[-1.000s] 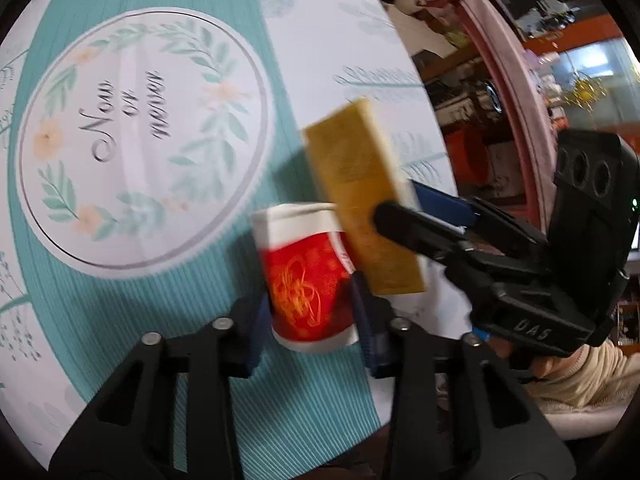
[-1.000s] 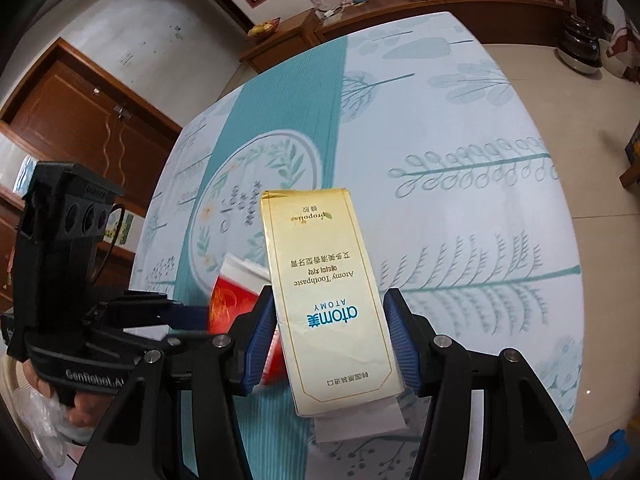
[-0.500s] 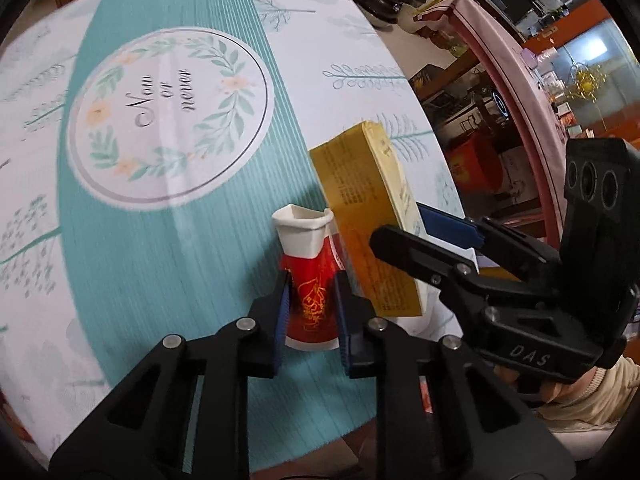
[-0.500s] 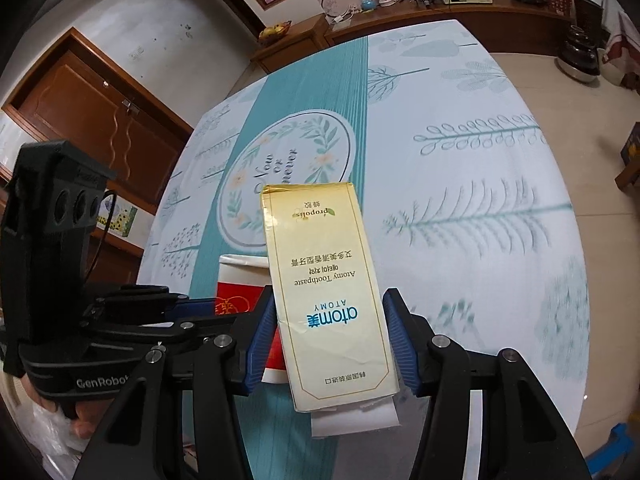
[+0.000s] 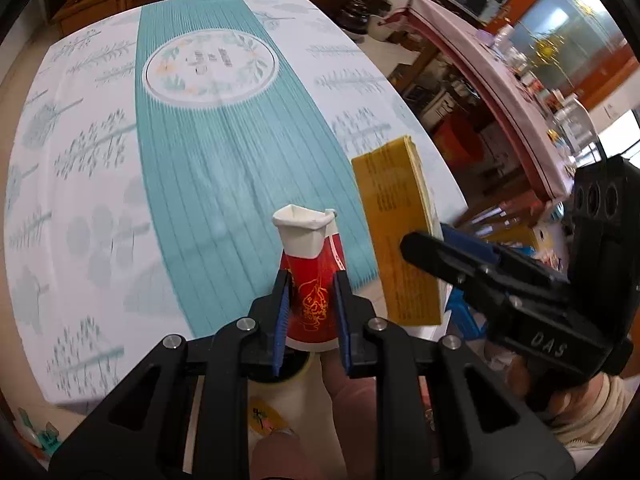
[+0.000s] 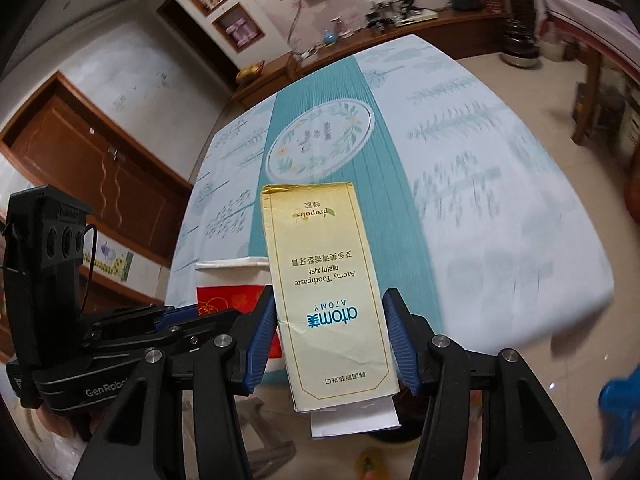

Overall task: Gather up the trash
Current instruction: 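Carry the paper cup and toothpaste box over the bin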

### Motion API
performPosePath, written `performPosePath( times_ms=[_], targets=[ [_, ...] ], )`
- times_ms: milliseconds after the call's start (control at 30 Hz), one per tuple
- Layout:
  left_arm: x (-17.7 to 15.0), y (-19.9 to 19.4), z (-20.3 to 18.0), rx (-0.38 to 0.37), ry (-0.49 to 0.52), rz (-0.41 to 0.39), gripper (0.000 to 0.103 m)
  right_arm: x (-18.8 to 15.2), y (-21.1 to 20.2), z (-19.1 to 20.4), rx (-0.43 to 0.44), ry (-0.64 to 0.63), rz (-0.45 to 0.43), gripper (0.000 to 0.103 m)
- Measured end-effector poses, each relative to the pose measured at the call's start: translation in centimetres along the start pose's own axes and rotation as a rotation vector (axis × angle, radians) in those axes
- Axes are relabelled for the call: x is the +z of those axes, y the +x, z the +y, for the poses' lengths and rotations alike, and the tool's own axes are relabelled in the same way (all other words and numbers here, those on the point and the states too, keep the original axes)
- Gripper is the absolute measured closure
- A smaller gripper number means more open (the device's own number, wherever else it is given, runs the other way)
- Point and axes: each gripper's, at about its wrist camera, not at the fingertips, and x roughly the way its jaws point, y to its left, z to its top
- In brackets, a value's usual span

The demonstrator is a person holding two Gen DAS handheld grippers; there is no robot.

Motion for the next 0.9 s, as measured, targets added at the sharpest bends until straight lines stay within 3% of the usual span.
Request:
performPosePath(
  times_ms=[200, 433, 667, 900],
  targets=[
    [-7.1, -1.5, -0.3, 0.033, 0.068, 0.027, 0.085, -8.8, -1.0, 1.8, -0.019, 0.076, 0.049, 0.05],
    [-13.1, 0.9, 0.7, 0.048, 0.019, 0.096, 0.085, -16.0, 0.6, 1.4, -0.045, 0.129, 0.167, 0.05],
    [-17.0, 7.7, 3.2, 0.077, -0.056, 0.161, 0.085, -21.3, 6.5, -2.5, -0.076, 0.202, 0.259, 0.05],
    [-20.3, 16.5, 5.8, 0.122, -0.11, 0.197, 0.085, -26.0, 15.2, -7.3, -0.093, 0.236, 0.334, 0.05]
  ],
)
